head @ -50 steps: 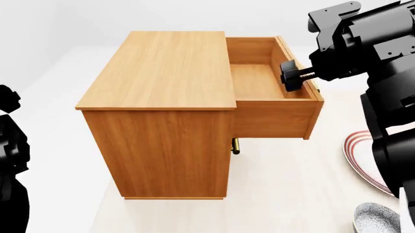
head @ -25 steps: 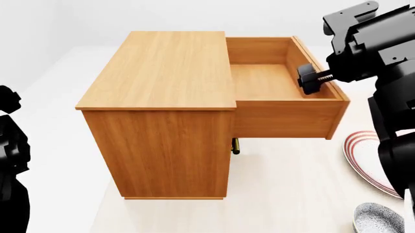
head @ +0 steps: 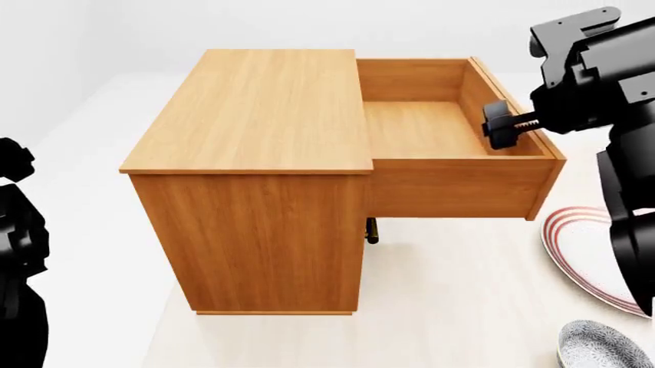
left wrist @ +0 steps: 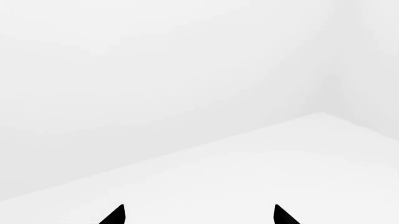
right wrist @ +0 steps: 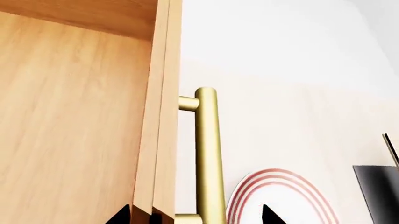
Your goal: Open the top drawer of the cabinet and put the bowl in it.
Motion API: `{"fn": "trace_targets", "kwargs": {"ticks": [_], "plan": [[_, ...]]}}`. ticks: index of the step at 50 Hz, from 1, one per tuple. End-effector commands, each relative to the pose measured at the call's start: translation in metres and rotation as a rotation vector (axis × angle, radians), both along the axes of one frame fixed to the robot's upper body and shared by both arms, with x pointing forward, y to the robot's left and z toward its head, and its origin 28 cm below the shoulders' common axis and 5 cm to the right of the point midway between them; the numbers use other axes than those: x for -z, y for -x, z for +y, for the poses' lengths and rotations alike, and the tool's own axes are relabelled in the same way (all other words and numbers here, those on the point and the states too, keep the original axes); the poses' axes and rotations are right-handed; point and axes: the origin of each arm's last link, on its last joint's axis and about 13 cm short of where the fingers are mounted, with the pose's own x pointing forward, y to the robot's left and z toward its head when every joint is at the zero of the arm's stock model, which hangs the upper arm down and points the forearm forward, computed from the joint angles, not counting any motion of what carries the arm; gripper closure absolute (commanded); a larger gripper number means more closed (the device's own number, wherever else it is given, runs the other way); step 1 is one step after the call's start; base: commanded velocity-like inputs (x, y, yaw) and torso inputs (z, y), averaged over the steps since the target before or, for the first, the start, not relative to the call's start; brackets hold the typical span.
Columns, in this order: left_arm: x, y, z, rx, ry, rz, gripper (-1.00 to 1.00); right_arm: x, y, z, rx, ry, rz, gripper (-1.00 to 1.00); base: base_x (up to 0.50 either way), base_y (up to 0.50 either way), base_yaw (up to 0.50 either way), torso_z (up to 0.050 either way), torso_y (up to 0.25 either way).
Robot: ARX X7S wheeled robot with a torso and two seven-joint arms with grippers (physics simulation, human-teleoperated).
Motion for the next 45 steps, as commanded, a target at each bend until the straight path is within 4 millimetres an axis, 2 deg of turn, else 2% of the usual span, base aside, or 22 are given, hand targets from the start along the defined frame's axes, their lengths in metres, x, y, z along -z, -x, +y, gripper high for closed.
{"fn": "trace_targets", "kwargs": {"ticks": [1, 3, 8, 13, 19, 22, 25, 28, 33, 37, 41, 45], "plan": [[0.001, 0.0, 0.0, 0.002, 0.0, 0.001, -1.0, -0.006, 0.008, -0.025, 0.124, 0.152, 0.008, -1.0, 0.0, 0.0, 0.0, 0.0, 0.0], [0.001, 0.0, -0.001, 0.002, 0.0, 0.002, -1.0, -0.011, 0.009, -0.024, 0.125, 0.1, -0.028, -1.0, 0.0, 0.0, 0.0, 0.0, 0.0], [0.001, 0.0, -0.001, 0.004, 0.0, 0.002, -1.0, -0.045, 0.014, -0.028, 0.081, -0.171, -0.241, -1.0, 0.0, 0.0, 0.0, 0.0, 0.002], [0.002, 0.001, 0.0, 0.002, 0.002, 0.003, -1.0, -0.078, 0.045, -0.042, 0.095, -0.378, -0.462, -1.0, 0.0, 0.0, 0.0, 0.0, 0.0], [0.002, 0.001, 0.001, 0.001, 0.005, 0.001, -1.0, -0.092, 0.087, -0.061, 0.121, -0.464, -0.609, -1.0, 0.0, 0.0, 0.0, 0.0, 0.0], [0.001, 0.001, 0.001, 0.0, 0.008, -0.002, -1.0, -0.091, 0.107, -0.068, 0.121, -0.393, -0.681, -1.0, 0.0, 0.0, 0.0, 0.0, 0.0], [0.001, 0.001, 0.002, -0.001, 0.009, -0.004, -1.0, -0.089, 0.126, -0.082, 0.197, -0.34, -0.762, -1.0, 0.0, 0.0, 0.0, 0.0, 0.0], [0.001, 0.001, 0.002, -0.001, 0.011, -0.006, -1.0, -0.084, 0.141, -0.097, 0.275, -0.258, -0.771, -1.0, 0.0, 0.0, 0.0, 0.0, 0.0], [0.0, 0.001, 0.002, -0.001, 0.006, -0.006, -1.0, -0.059, 0.159, -0.116, 0.329, -0.093, -0.607, -1.0, 0.0, 0.0, 0.0, 0.0, 0.0], [-0.001, 0.001, 0.003, -0.002, 0.005, -0.007, -1.0, -0.031, 0.167, -0.123, 0.292, 0.005, -0.423, -1.0, 0.0, 0.0, 0.0, 0.0, 0.0], [-0.002, 0.001, 0.002, -0.002, 0.005, -0.007, -1.0, -0.009, 0.173, -0.127, 0.251, 0.011, -0.36, -1.0, 0.0, 0.0, 0.0, 0.0, 0.0], [-0.003, 0.001, 0.002, -0.003, 0.005, -0.006, -1.0, 0.006, 0.182, -0.131, 0.212, -0.154, -0.411, -1.0, 0.0, 0.0, 0.0, 0.0, 0.0]]}}
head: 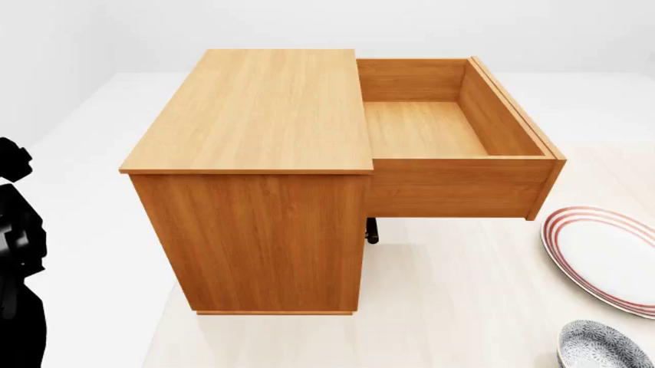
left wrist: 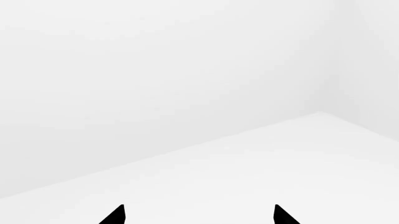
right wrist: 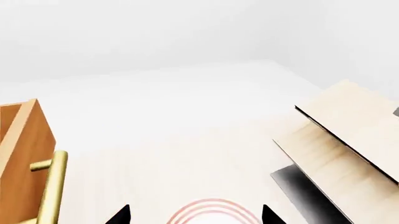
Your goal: Open the top drawer of the cabinet and put the bowl in it.
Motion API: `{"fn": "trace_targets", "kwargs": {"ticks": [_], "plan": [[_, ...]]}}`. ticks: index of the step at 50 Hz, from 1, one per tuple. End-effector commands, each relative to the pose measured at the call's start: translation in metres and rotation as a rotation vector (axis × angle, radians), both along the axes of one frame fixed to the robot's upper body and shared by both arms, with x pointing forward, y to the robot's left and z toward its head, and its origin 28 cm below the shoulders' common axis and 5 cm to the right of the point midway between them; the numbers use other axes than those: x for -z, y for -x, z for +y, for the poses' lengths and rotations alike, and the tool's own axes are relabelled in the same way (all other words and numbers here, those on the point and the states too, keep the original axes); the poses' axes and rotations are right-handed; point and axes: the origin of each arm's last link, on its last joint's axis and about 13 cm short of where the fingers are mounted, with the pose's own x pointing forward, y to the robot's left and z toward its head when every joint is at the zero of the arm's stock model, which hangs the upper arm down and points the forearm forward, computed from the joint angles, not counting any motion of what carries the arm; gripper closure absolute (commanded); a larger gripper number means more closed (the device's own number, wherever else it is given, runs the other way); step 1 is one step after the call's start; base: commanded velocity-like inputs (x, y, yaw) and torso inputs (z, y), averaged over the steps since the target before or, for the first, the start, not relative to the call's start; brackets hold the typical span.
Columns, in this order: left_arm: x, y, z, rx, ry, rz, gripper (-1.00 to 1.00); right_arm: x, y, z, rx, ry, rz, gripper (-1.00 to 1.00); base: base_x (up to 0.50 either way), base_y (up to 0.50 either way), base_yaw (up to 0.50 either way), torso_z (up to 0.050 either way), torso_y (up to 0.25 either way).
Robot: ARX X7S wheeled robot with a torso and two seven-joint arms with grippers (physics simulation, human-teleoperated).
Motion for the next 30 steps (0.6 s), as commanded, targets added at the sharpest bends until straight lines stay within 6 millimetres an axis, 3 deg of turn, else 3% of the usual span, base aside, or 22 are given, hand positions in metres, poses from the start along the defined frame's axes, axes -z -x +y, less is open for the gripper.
{"fn": "trace_targets", "kwargs": {"ticks": [1, 15, 23, 30], "plan": [[-0.002, 0.0, 0.0, -0.002, -0.002, 0.0, -1.0, 0.039, 0.037, -0.013, -0.056, -0.018, 0.072, -1.0, 0.0, 0.0, 0.0, 0.0, 0.0], [-0.001, 0.0, 0.001, -0.008, -0.002, 0.004, -1.0, 0.108, 0.071, -0.034, -0.022, -0.085, 0.235, -1.0, 0.0, 0.0, 0.0, 0.0, 0.0], [0.0, 0.0, 0.0, -0.006, -0.004, 0.008, -1.0, 0.128, 0.075, -0.035, -0.043, -0.093, 0.311, -1.0, 0.0, 0.0, 0.0, 0.0, 0.0], [0.0, 0.0, 0.001, -0.008, -0.003, 0.006, -1.0, 0.134, 0.079, -0.033, -0.092, -0.076, 0.378, -1.0, 0.0, 0.0, 0.0, 0.0, 0.0]]}}
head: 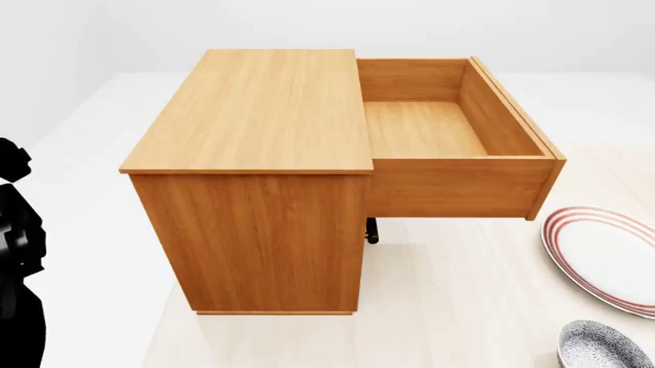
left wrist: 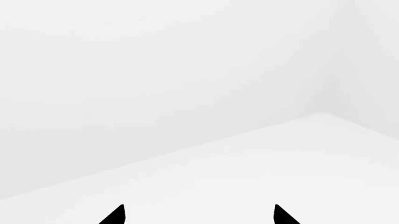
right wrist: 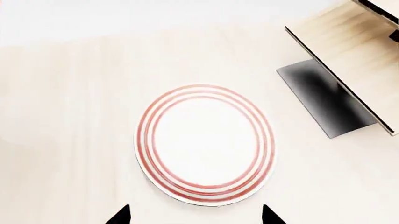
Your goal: Open the top drawer of the cabinet and put the bowl in it.
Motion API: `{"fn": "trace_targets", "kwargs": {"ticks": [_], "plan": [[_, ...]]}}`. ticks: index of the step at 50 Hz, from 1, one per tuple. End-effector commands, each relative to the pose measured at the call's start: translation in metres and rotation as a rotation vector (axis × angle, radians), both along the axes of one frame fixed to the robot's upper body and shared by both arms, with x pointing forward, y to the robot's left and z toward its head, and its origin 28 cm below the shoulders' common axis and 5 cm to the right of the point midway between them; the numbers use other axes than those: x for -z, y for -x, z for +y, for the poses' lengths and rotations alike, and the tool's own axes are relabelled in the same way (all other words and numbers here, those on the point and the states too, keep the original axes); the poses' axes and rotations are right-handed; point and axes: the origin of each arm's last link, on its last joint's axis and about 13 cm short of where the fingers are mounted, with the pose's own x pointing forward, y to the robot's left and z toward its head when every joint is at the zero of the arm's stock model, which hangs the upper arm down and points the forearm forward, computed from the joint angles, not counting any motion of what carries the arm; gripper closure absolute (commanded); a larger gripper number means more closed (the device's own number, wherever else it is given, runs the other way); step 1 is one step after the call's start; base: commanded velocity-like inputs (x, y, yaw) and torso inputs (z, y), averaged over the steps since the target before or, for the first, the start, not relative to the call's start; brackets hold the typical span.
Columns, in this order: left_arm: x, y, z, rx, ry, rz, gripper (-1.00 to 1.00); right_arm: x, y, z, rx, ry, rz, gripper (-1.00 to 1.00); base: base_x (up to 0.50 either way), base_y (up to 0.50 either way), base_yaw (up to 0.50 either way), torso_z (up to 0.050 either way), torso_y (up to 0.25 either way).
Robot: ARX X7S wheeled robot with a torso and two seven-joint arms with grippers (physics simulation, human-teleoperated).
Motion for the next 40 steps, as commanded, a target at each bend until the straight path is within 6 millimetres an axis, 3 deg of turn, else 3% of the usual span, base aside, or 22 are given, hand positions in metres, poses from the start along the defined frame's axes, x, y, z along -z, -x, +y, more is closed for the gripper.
{"fn": "trace_targets", "kwargs": {"ticks": [1, 27, 40], "plan": [[0.0, 0.0, 0.001, -0.003, 0.0, 0.0, -1.0, 0.017, 0.015, -0.002, -0.059, 0.007, 0.106, -1.0, 0.0, 0.0, 0.0, 0.0, 0.0], [0.003, 0.001, 0.0, -0.004, 0.001, 0.004, -1.0, 0.035, 0.04, -0.006, -0.166, 0.026, 0.277, -1.0, 0.0, 0.0, 0.0, 0.0, 0.0], [0.002, 0.001, 0.001, -0.006, 0.001, 0.003, -1.0, 0.061, 0.031, -0.005, -0.157, 0.008, 0.316, -1.0, 0.0, 0.0, 0.0, 0.0, 0.0]]}}
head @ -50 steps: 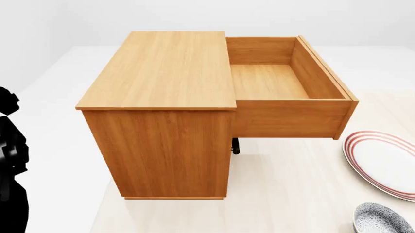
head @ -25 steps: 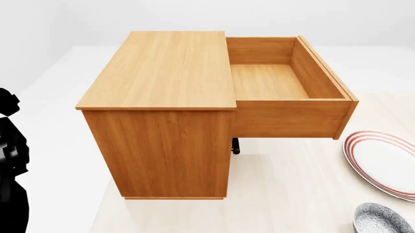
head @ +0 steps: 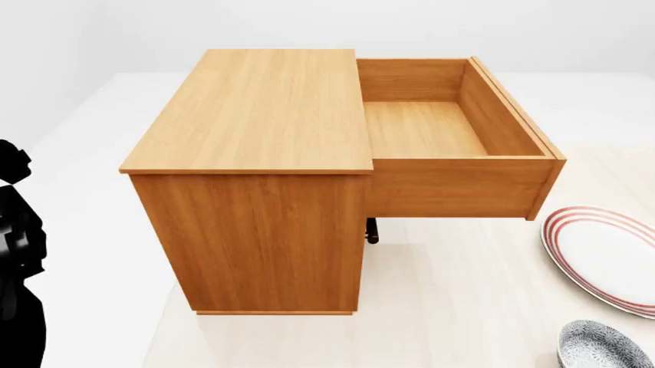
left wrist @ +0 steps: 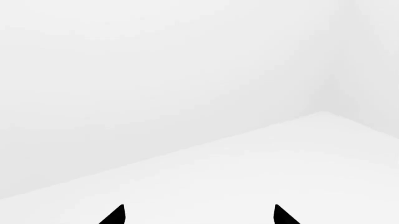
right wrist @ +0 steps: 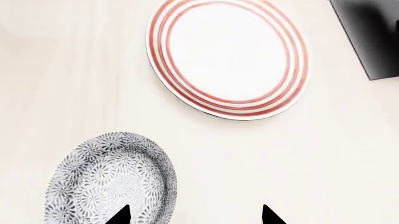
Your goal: Open the top drawer of the cabinet and put the bowl in it.
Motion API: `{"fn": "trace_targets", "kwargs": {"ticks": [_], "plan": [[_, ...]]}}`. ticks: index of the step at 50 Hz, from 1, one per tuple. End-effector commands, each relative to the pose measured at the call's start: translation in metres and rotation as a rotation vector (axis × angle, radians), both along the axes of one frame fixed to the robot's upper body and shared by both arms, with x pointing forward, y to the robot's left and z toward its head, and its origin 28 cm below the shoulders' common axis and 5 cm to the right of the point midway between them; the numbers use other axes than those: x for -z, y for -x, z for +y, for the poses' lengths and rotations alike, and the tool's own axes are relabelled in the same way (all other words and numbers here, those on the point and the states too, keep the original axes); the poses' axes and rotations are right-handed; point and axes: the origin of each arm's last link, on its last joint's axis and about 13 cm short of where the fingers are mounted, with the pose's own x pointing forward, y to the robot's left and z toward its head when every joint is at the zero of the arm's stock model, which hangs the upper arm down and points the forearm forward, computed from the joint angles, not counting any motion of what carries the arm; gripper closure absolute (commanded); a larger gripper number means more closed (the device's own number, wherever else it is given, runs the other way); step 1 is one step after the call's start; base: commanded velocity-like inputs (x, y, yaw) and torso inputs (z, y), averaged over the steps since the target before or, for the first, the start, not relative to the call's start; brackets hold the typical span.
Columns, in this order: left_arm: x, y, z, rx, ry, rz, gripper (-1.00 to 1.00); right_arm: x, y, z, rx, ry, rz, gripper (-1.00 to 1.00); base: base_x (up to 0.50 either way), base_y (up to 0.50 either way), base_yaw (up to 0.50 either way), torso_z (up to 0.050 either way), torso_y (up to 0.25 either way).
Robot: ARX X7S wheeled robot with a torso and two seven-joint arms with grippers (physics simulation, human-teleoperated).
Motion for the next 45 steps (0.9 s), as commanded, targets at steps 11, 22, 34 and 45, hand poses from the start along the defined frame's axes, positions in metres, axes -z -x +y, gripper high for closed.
{"fn": "trace_targets", "kwargs": {"ticks": [11, 22, 34, 45], "plan": [[0.001, 0.0, 0.0, 0.0, -0.001, 0.001, -1.0, 0.038, -0.021, 0.004, 0.024, 0.011, 0.063, -1.0, 0.0, 0.0, 0.0, 0.0, 0.0], [0.001, 0.0, 0.0, 0.002, -0.003, 0.002, -1.0, 0.051, -0.033, 0.007, 0.037, 0.023, 0.071, -1.0, 0.0, 0.0, 0.0, 0.0, 0.0], [0.0, 0.0, 0.0, -0.002, -0.004, 0.001, -1.0, 0.07, -0.044, 0.012, 0.018, 0.026, 0.102, -1.0, 0.0, 0.0, 0.0, 0.0, 0.0], [0.0, 0.0, 0.0, -0.001, -0.004, 0.002, -1.0, 0.083, -0.048, 0.013, 0.008, 0.021, 0.137, -1.0, 0.0, 0.0, 0.0, 0.0, 0.0]]}}
